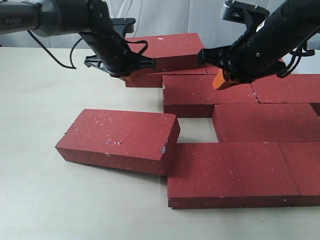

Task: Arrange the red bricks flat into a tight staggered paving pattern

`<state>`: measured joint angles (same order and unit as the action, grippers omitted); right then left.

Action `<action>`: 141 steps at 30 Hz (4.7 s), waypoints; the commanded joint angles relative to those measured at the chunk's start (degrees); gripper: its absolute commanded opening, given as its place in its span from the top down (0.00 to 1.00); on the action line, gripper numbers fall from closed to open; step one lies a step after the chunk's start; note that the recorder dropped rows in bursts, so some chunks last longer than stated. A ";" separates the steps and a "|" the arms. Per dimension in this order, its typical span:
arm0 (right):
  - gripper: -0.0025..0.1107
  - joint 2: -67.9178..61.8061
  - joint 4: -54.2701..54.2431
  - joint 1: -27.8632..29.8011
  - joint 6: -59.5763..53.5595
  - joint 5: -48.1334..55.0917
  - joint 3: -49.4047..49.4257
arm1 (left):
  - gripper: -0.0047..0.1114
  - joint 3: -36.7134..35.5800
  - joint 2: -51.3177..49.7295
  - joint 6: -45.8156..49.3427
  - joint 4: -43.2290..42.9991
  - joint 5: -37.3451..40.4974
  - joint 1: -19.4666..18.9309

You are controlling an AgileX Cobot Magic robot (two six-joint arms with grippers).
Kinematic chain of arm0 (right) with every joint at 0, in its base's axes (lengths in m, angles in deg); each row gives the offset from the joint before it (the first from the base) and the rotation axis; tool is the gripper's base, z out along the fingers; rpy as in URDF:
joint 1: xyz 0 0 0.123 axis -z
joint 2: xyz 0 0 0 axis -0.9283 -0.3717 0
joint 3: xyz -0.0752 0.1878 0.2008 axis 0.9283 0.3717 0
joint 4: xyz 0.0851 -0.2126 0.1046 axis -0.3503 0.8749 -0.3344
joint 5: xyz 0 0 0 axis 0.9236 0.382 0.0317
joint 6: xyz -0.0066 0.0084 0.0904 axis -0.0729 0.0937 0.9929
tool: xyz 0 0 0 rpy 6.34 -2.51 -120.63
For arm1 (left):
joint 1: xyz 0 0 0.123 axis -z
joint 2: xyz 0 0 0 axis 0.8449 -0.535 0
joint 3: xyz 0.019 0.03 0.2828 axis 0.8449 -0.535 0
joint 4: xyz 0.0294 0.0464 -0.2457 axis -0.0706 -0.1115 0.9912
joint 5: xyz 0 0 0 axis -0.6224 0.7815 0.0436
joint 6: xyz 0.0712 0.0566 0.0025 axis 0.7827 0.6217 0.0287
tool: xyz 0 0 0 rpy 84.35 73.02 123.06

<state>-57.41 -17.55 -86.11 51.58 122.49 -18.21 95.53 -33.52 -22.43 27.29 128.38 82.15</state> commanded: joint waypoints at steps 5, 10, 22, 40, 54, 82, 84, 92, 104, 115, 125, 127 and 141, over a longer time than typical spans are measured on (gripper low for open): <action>0.99 0.17 -0.28 0.17 -2.08 1.60 0.05 | 0.96 -4.68 9.88 -1.88 -8.01 8.88 -3.32; 0.99 0.17 -0.11 -0.65 -2.08 2.05 0.05 | 0.96 -12.46 19.50 0.90 -7.65 7.98 -5.40; 0.99 0.17 4.71 -9.59 -4.31 4.49 0.05 | 0.96 -33.78 36.23 10.41 1.45 2.42 -15.59; 0.99 -3.39 5.88 -10.17 -3.07 8.71 0.42 | 0.96 -45.28 27.35 25.14 21.26 -9.66 -25.24; 0.99 -10.70 -9.12 -10.17 -13.24 6.61 0.42 | 0.96 -45.28 27.22 25.14 19.84 -13.33 -25.24; 0.99 -12.86 -13.43 -23.53 -22.53 -6.20 0.31 | 0.96 -45.28 27.22 24.54 14.13 -19.88 -25.69; 0.99 -13.15 -12.96 -26.16 -22.53 -6.20 0.31 | 0.96 -45.28 27.22 24.54 14.44 -20.52 -27.01; 0.99 -15.46 -12.18 -31.13 -22.53 -6.58 0.31 | 0.96 -45.28 27.22 23.03 15.42 -19.93 -31.27; 0.99 -15.44 -12.00 -31.13 -20.29 1.81 -5.39 | 0.96 -45.28 27.22 23.29 17.47 -19.68 -31.27; 0.99 -19.48 -14.11 -31.81 -20.29 0.43 -5.39 | 0.96 -45.28 27.22 23.41 17.47 -20.60 -31.27; 0.99 -20.16 -7.10 -31.81 -15.18 0.20 -5.39 | 0.96 -45.28 26.96 23.41 17.47 -21.67 -31.27; 0.99 -20.16 -2.60 -31.81 -10.74 -0.26 -5.39 | 0.96 -45.28 26.16 23.41 17.47 -21.79 -31.27; 0.99 -20.16 5.60 -31.81 -3.53 -1.63 -5.39 | 0.96 -45.28 18.94 23.65 20.86 -20.02 -31.27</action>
<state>-77.67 -13.62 -117.95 46.90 121.06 -23.36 50.33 -13.84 1.10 47.88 107.65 51.08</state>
